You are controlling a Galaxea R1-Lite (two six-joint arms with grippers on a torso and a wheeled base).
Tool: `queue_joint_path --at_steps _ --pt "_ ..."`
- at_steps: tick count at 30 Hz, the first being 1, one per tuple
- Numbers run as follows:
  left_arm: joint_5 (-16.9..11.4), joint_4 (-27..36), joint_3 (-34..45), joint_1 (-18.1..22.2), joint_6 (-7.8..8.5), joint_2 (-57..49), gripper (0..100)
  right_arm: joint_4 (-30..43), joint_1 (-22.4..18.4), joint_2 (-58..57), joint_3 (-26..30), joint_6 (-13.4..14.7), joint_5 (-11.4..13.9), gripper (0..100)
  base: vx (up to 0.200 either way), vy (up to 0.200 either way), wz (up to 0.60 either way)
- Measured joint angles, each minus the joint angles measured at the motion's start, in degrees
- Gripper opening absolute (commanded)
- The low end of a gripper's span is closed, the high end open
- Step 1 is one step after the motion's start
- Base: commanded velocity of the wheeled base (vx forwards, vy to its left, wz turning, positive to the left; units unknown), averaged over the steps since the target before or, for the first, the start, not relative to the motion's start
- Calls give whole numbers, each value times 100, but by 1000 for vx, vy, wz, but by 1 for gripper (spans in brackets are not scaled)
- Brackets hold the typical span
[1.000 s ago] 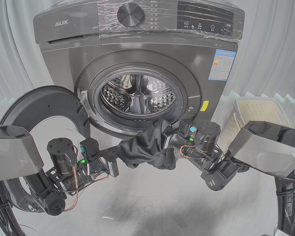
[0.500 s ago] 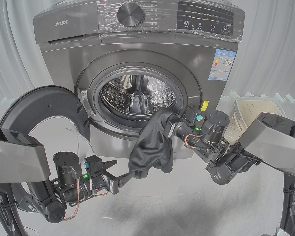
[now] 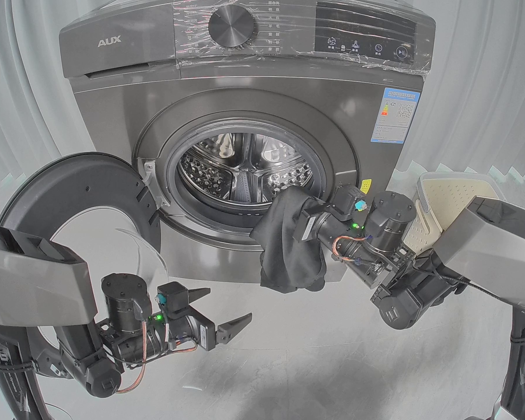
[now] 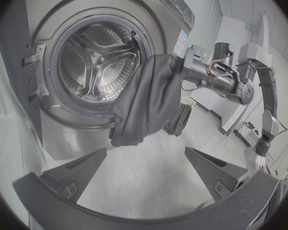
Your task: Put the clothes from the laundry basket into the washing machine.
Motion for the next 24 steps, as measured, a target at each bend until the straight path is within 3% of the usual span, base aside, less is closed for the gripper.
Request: queue_joint_path --at_steps 13,24 --pt "11 6 -1022 2 -52 304 100 -35 689 -143 204 -22 -46 0 0 0 0" --pt "6 11 -1637 -1 -66 647 100 -52 984 -204 273 -20 -57 0 0 0 0"
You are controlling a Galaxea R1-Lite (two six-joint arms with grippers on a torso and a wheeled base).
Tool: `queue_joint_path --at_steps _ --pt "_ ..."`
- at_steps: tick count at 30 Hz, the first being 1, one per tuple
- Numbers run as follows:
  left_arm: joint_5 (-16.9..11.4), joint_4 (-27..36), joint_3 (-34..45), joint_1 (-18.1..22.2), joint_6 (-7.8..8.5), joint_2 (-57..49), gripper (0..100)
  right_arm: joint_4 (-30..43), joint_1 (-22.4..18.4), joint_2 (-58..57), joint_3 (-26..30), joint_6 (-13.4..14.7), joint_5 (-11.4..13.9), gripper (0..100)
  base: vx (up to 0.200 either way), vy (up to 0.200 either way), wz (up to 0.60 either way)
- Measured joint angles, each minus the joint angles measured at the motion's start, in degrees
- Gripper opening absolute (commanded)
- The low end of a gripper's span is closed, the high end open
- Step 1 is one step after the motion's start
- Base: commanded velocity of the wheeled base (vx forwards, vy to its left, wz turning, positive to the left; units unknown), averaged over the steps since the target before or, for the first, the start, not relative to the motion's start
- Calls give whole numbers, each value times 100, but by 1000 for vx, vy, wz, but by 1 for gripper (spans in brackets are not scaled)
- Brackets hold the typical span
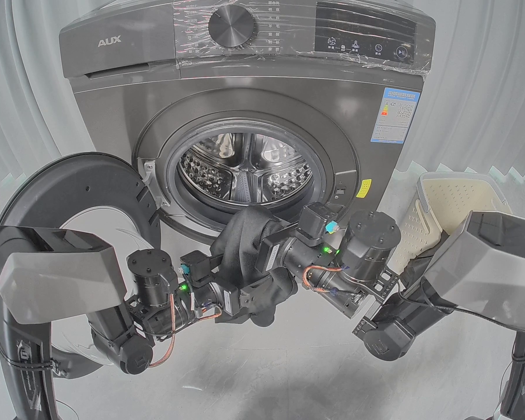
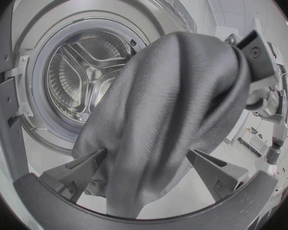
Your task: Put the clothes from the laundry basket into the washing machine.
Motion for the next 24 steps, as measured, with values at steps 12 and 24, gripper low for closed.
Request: queue_joint_path --at_steps 12,24 --pt "257 6 -953 141 -13 712 0 -110 277 -217 468 -2 -76 0 0 0 0" --pt "339 -2 -1117 227 -9 887 0 -128 296 -367 689 0 -73 0 0 0 0"
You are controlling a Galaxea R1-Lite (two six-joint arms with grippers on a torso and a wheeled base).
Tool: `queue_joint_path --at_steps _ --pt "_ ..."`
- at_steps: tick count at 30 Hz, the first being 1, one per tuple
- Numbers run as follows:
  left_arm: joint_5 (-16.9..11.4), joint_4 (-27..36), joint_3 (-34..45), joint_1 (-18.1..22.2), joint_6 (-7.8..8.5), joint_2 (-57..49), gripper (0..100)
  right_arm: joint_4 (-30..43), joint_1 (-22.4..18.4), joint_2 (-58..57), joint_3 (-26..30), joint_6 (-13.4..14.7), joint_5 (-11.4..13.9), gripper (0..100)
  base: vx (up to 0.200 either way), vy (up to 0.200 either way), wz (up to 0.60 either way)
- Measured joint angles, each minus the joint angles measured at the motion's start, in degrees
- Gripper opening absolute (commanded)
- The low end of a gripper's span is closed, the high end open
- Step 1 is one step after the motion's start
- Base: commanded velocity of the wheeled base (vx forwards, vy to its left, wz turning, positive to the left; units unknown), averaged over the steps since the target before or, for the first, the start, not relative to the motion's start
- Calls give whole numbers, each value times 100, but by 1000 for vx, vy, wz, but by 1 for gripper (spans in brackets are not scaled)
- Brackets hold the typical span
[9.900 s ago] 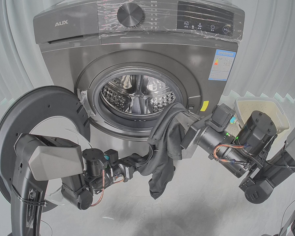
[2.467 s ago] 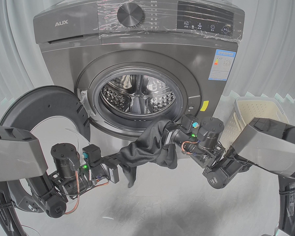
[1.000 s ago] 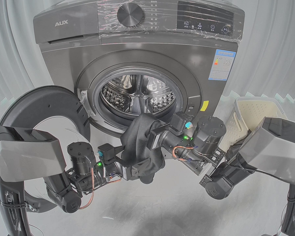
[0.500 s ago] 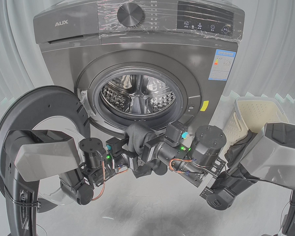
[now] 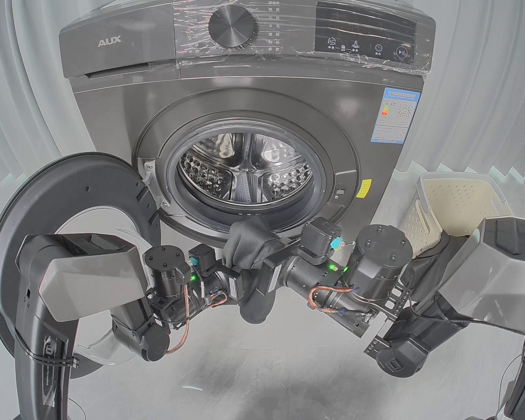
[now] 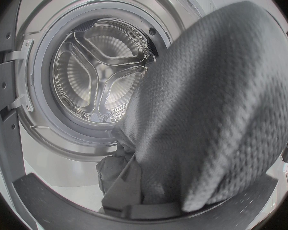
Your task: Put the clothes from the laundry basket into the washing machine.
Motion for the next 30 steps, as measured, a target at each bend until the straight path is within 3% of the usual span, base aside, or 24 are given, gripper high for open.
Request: queue_joint_path --at_steps 16,17,24,30 --pt "68 2 631 2 -244 -735 0 -176 -522 65 963 1 -2 0 0 0 0" --pt "71 0 709 -13 -244 -798 0 -176 -513 83 974 1 -2 100 0 0 0" --pt "71 -6 1184 -35 -276 -1214 0 -184 -441 111 1226 17 0 100 0 0 0" --pt "55 -6 1665 0 -333 -1618 0 -291 -464 -13 2315 50 44 100 0 0 0"
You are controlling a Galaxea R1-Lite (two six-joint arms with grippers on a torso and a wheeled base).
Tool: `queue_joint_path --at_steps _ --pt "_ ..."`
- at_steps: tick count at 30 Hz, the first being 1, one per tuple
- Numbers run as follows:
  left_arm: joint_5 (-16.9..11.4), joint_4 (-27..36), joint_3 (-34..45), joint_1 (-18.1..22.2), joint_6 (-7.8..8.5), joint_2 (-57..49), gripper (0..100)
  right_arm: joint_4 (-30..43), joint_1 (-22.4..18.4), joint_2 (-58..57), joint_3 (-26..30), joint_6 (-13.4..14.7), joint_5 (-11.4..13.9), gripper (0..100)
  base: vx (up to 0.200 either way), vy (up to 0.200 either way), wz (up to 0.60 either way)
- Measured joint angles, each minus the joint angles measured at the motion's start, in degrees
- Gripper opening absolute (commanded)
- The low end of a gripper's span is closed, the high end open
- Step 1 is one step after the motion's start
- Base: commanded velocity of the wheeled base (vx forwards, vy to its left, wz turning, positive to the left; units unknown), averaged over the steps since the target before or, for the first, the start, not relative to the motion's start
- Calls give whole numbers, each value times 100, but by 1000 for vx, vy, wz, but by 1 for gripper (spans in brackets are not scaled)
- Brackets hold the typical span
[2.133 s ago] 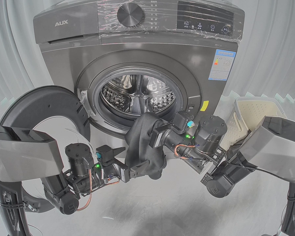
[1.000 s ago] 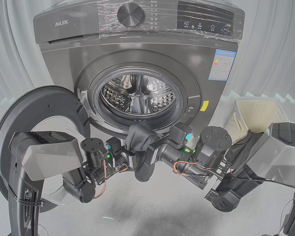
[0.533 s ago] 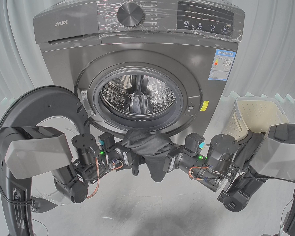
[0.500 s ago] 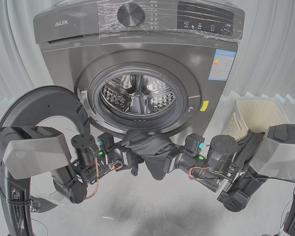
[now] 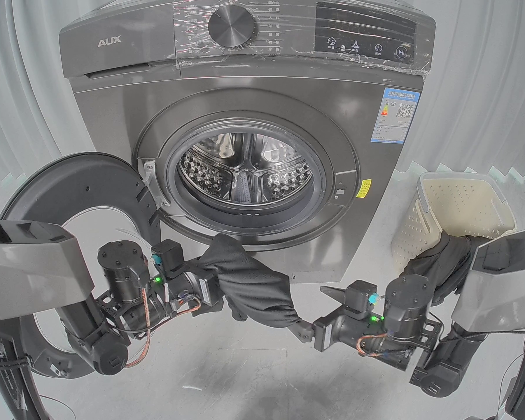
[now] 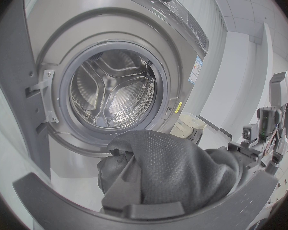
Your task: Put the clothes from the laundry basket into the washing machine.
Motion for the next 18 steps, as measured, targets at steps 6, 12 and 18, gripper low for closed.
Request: queue_joint_path --at_steps 6,12,18 --pt "-16 -7 667 41 -33 -466 0 -234 -269 -143 833 299 155 100 0 0 0" --pt "4 -13 937 168 73 -702 0 -284 -506 -245 950 517 280 100 0 0 0" --pt "0 -18 1009 354 141 -926 0 -282 -798 -363 924 510 318 100 0 0 0"
